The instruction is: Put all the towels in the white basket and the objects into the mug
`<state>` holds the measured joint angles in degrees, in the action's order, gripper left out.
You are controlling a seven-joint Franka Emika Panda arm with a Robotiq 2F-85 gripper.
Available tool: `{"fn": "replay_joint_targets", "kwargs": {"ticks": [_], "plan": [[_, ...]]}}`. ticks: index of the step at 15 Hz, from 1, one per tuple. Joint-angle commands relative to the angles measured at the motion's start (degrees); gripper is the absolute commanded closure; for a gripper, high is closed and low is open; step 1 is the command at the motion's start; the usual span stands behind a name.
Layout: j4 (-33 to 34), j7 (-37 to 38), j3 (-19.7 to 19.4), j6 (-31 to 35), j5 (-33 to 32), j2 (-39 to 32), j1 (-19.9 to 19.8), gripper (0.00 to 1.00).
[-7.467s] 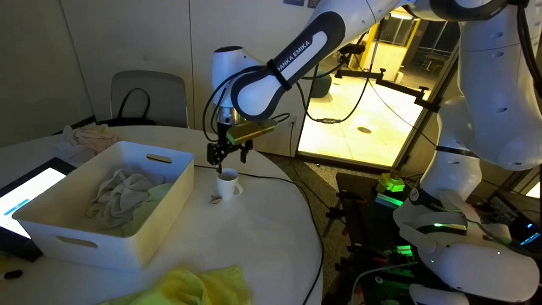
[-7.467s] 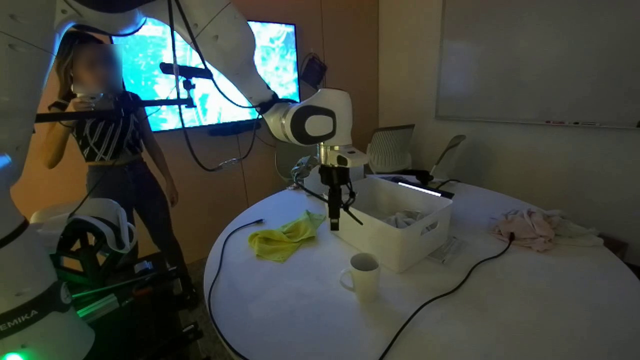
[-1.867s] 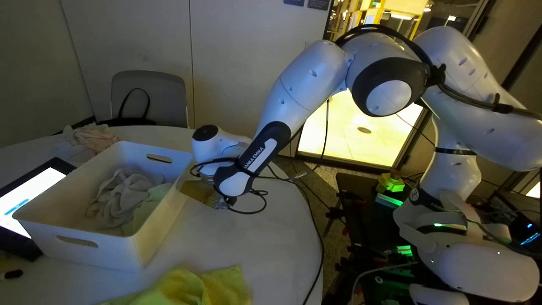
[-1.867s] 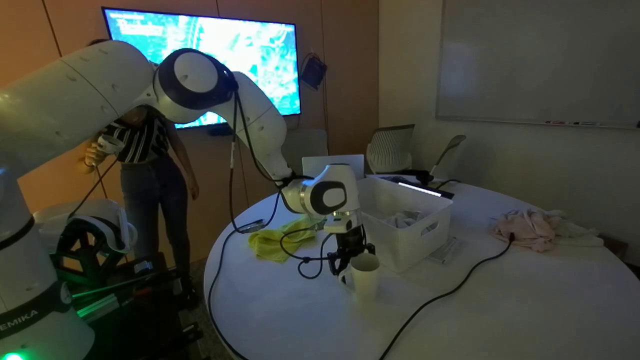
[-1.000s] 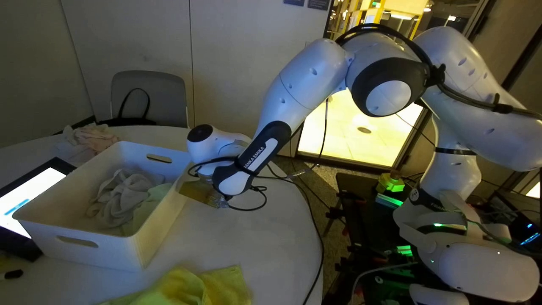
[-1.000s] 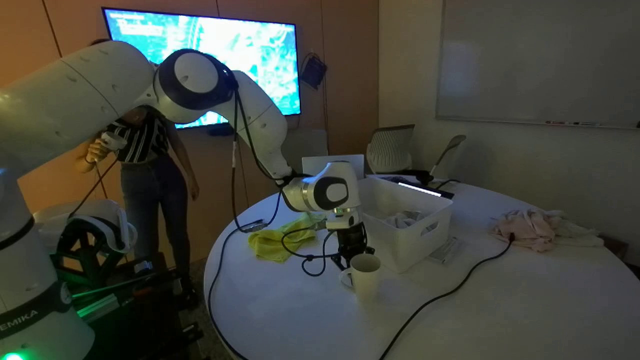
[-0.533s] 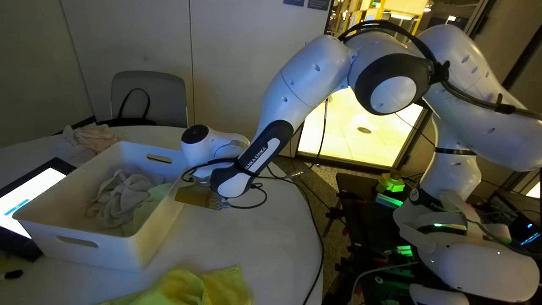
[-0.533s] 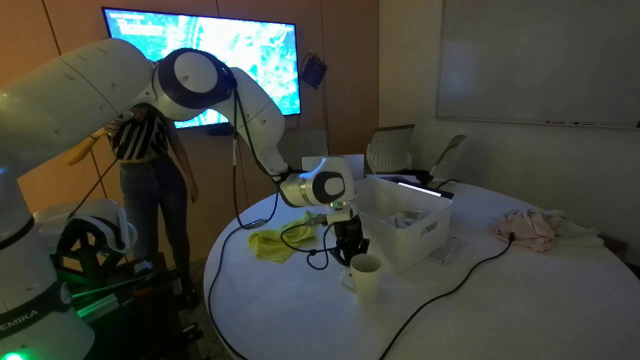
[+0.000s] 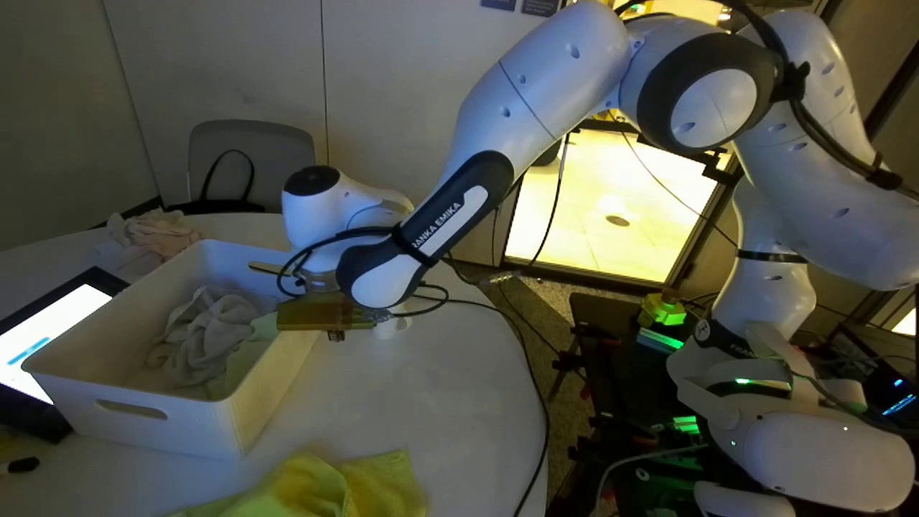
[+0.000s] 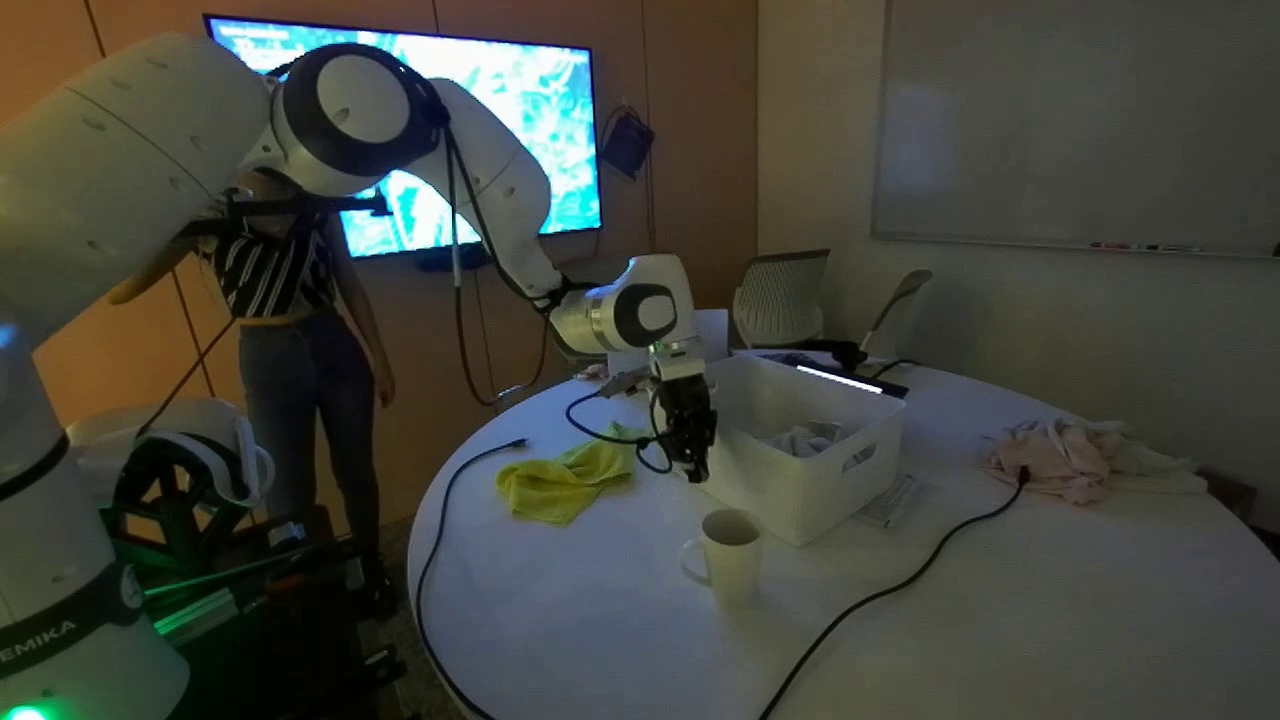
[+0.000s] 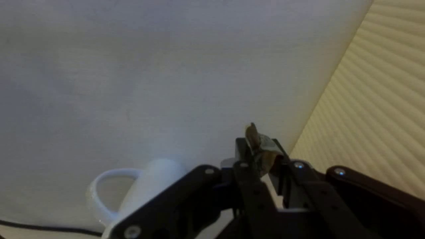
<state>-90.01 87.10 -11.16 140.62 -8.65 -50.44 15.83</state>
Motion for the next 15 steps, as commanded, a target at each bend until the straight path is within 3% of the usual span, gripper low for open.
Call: {"fn": "replay_joint_targets", "kwargs": {"ticks": [1,7,15], "plan": [[-3.16,-5.71,0.56,-3.21,-0.77,5.97,-1.52,0.95],[-2.69,-12.14,0.52,-8.12,-0.32,9.00,-5.21,0.95],[-4.18,-22.88,1.02,-7.38,1.53,8.52,-11.92,0.95]]}}
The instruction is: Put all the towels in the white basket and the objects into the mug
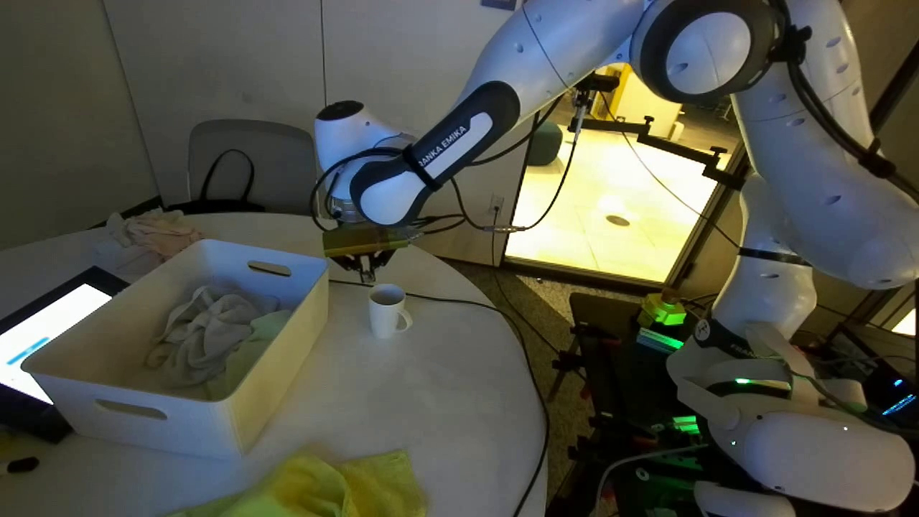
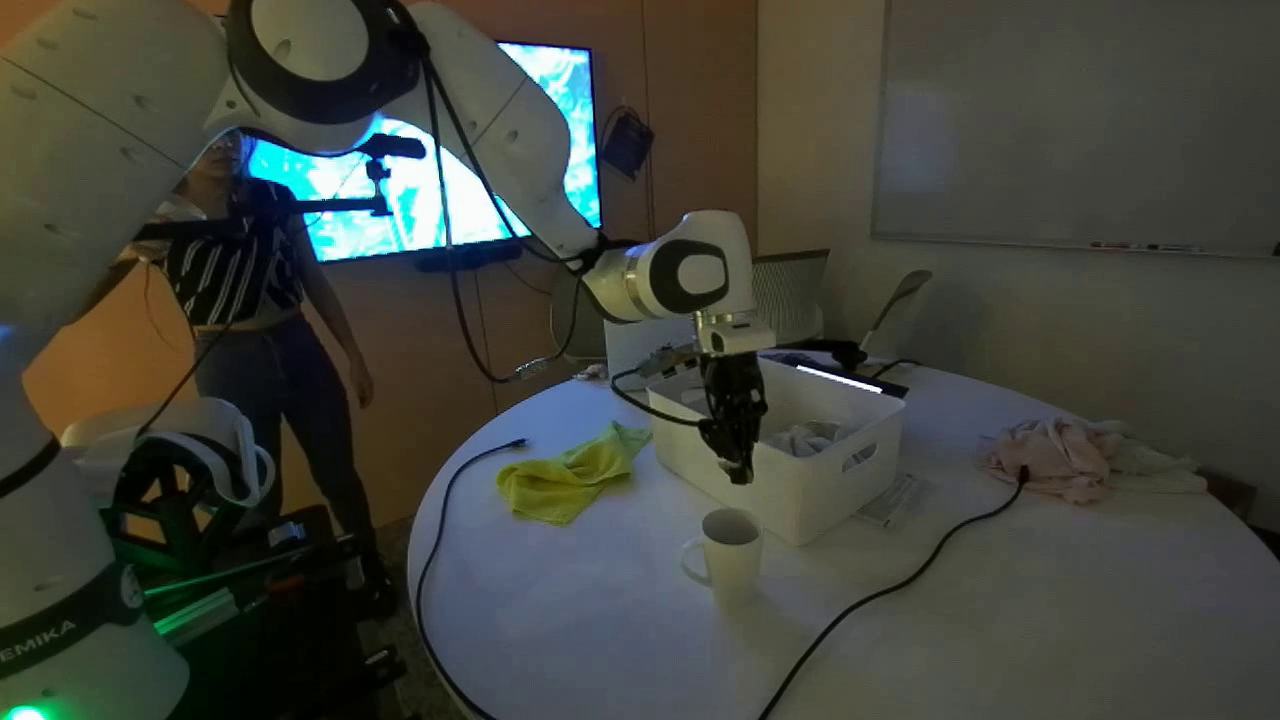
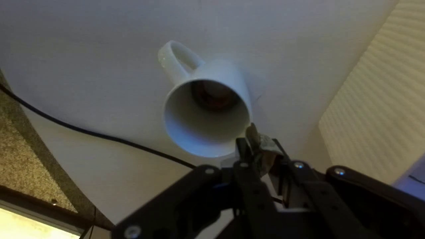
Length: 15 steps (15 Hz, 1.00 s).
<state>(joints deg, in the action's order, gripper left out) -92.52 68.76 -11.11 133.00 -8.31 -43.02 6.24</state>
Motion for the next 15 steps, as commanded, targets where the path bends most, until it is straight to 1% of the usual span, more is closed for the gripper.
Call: {"fn": "replay_joint_targets", "kwargs": {"ticks": [1,6,15], "plan": [[-2.01,-5.86,0.98,0.22,1.52,1.06,-2.98,0.95],[-4.00,-10.23,0.40,0.98,2.34,1.28,-4.74,0.95],[-4.14,-12.56,0.07,1.46,2.30,1.33,-4.72,0.95]]}}
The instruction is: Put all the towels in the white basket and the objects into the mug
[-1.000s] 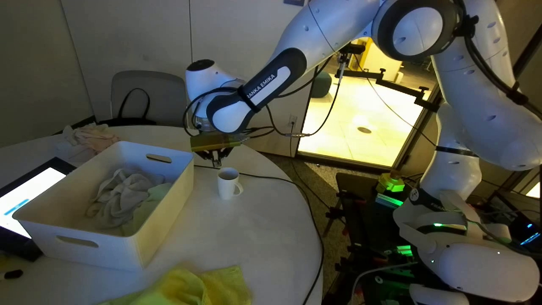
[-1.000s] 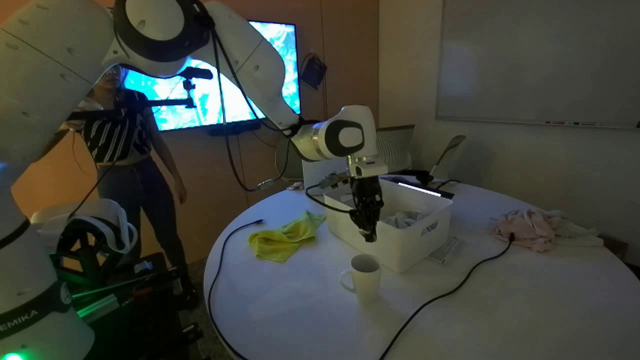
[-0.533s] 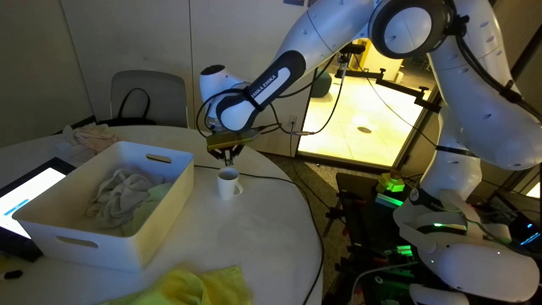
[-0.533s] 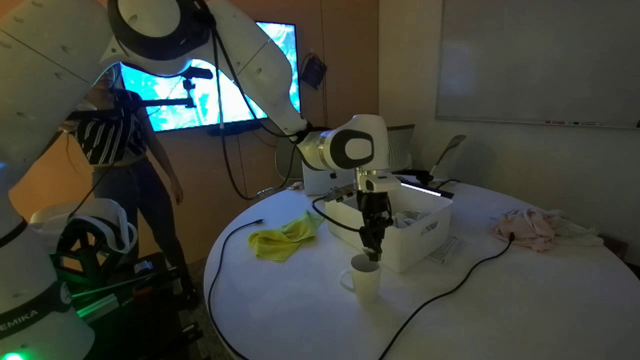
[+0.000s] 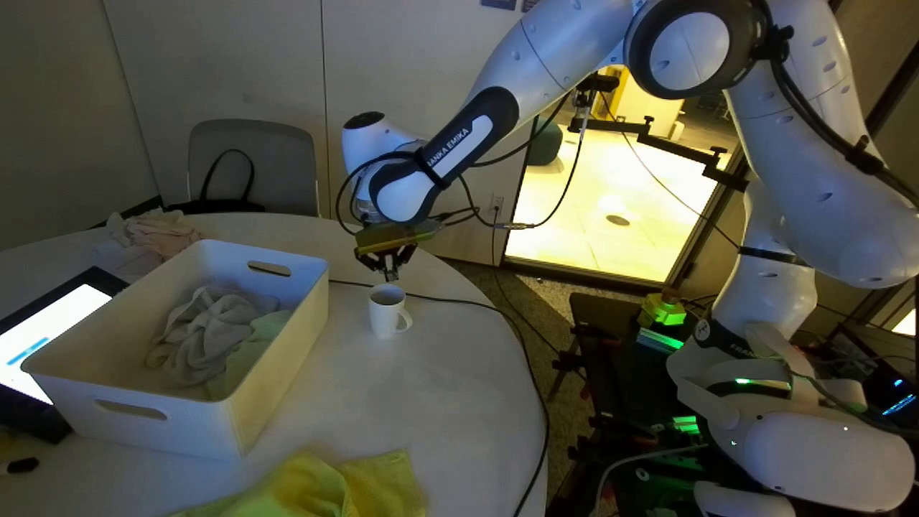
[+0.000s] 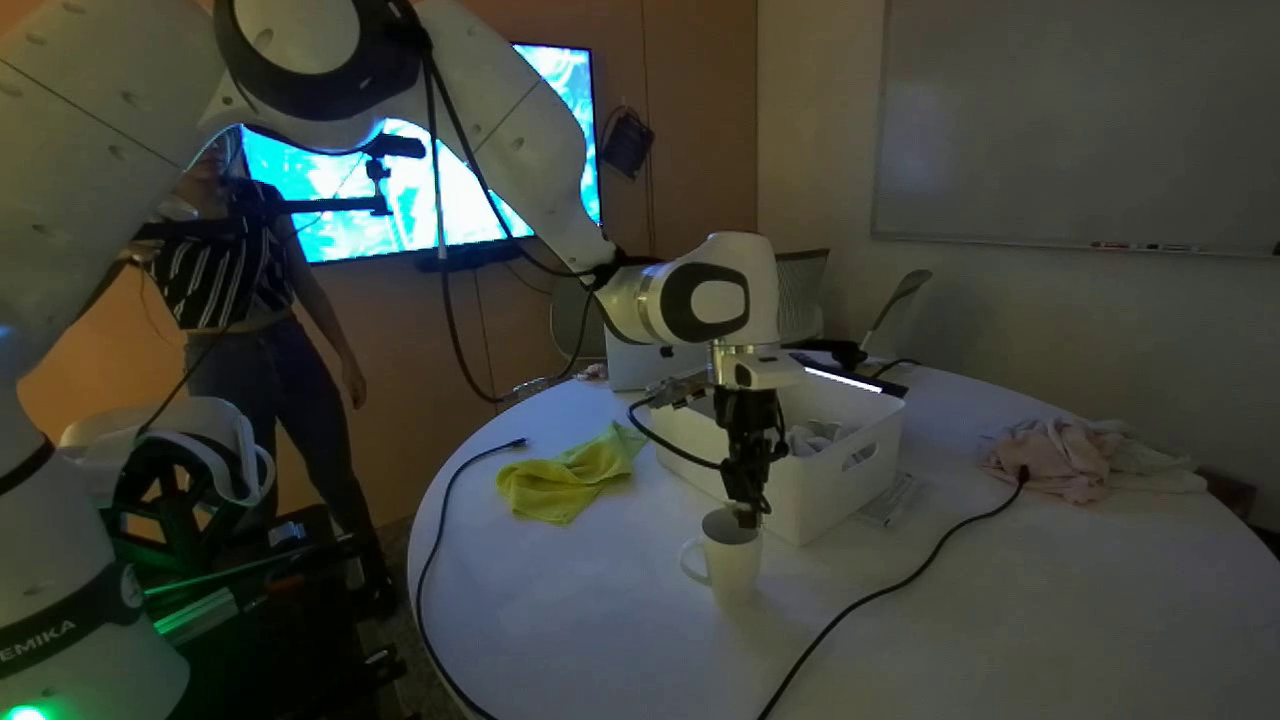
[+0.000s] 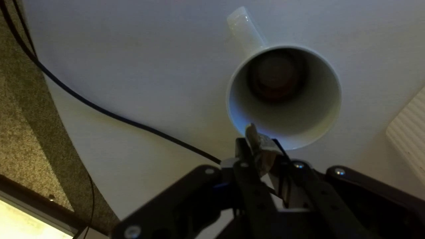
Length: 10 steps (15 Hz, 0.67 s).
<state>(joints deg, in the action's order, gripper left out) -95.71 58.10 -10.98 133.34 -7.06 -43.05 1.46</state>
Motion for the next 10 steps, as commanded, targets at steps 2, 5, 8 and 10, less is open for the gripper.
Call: {"fn": "replay_joint_targets", "kwargs": {"ticks": [2,5,8,10], "plan": [[-0.86,-2.19,-0.14,1.15,0.98,1.37,0.18,0.94],[-0.72,-2.25,-0.32,1.67,0.86,1.39,0.41,0.94],[-0.41,-2.33,-0.33,1.91,0.87,1.28,0.44,0.94],[-0.06,-2.44,-0.31,1.74,0.93,1.14,0.38,0.94]]}}
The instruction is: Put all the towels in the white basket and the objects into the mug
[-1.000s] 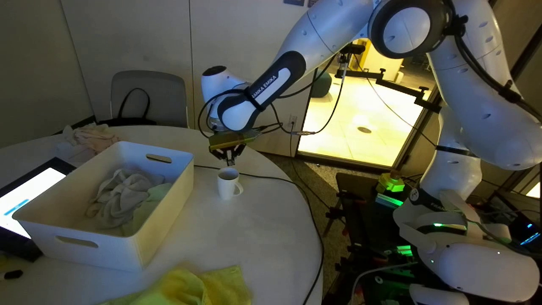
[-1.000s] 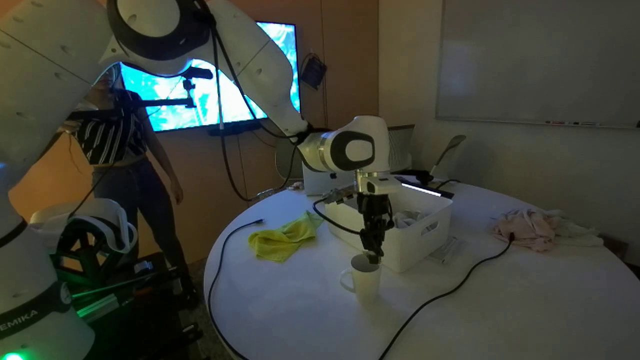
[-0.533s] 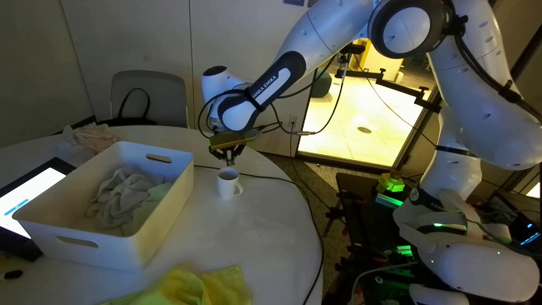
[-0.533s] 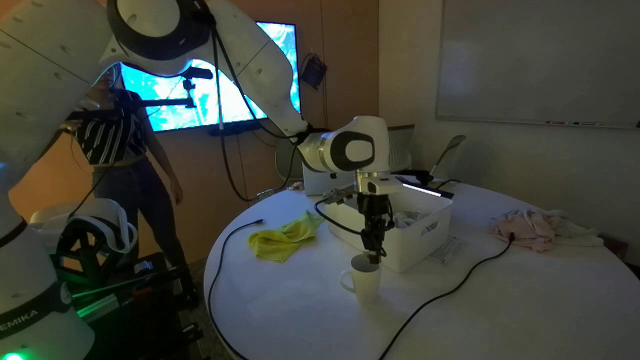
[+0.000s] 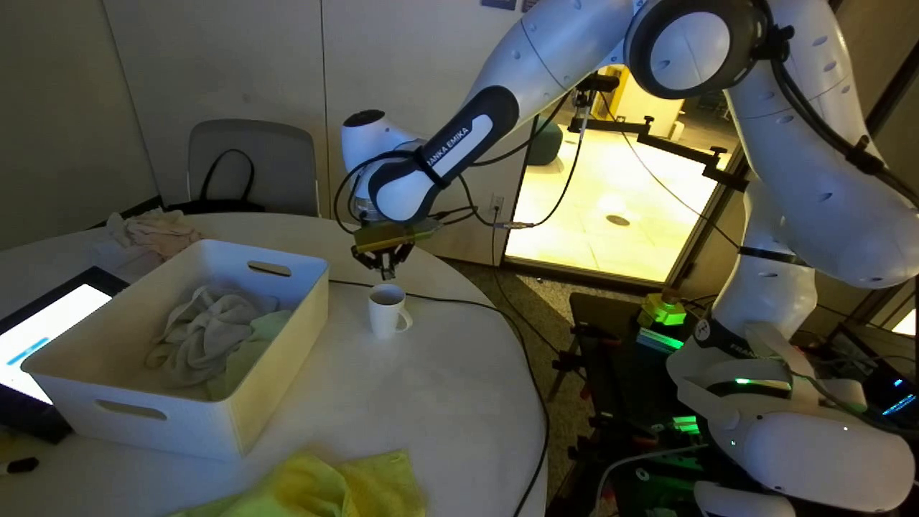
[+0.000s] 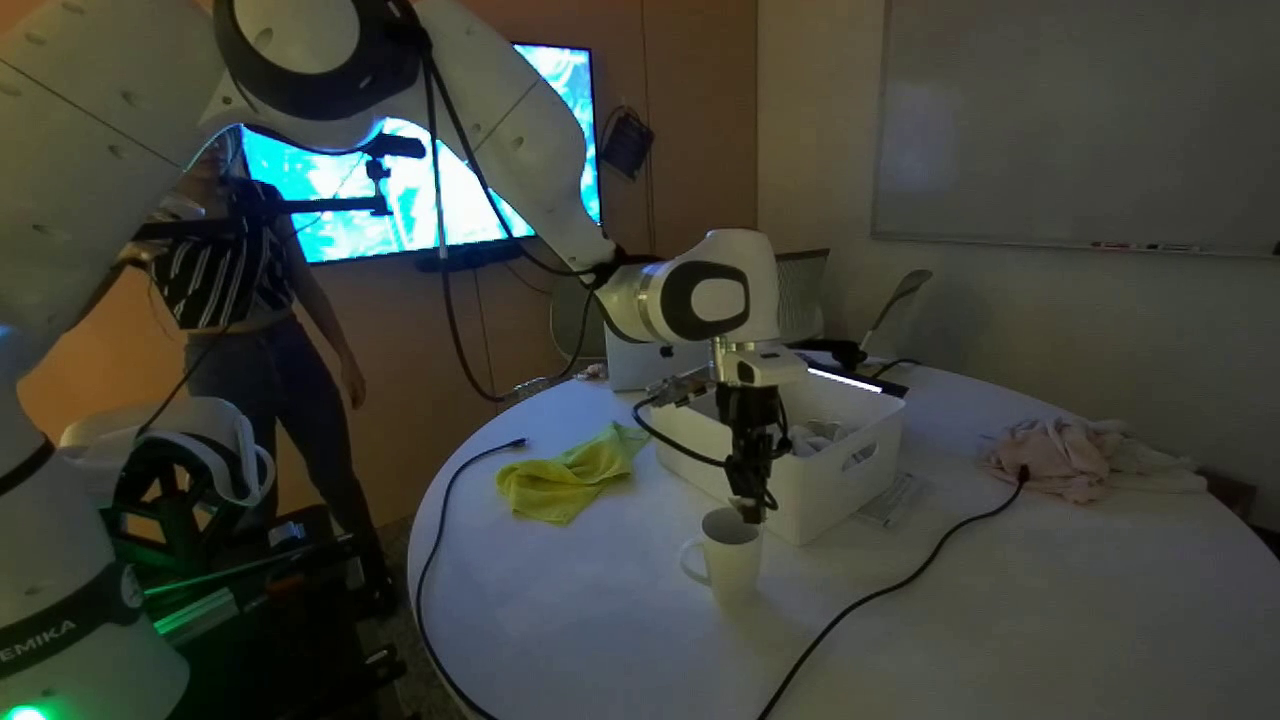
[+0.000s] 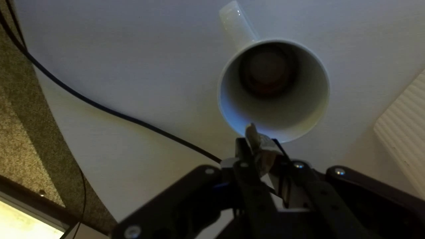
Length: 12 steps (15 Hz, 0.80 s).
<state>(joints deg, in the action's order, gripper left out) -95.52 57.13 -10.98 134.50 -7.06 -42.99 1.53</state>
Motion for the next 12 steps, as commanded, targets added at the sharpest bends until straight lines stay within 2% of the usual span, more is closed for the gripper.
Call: {"fn": "replay_joint_targets", "kwargs": {"ticks": [1,5,6,8,12], "plan": [[-0.10,-1.51,-0.28,0.66,0.97,1.02,0.28,0.94],[0.80,-1.77,-0.16,0.40,1.07,0.59,0.17,0.93],[0.96,-1.87,-0.12,0.35,1.13,0.51,0.12,0.63],[1.05,-1.93,-0.14,0.10,1.17,0.48,0.10,0.52],[0.43,-1.93,-0.19,0.42,1.18,0.97,0.11,0.21]]}}
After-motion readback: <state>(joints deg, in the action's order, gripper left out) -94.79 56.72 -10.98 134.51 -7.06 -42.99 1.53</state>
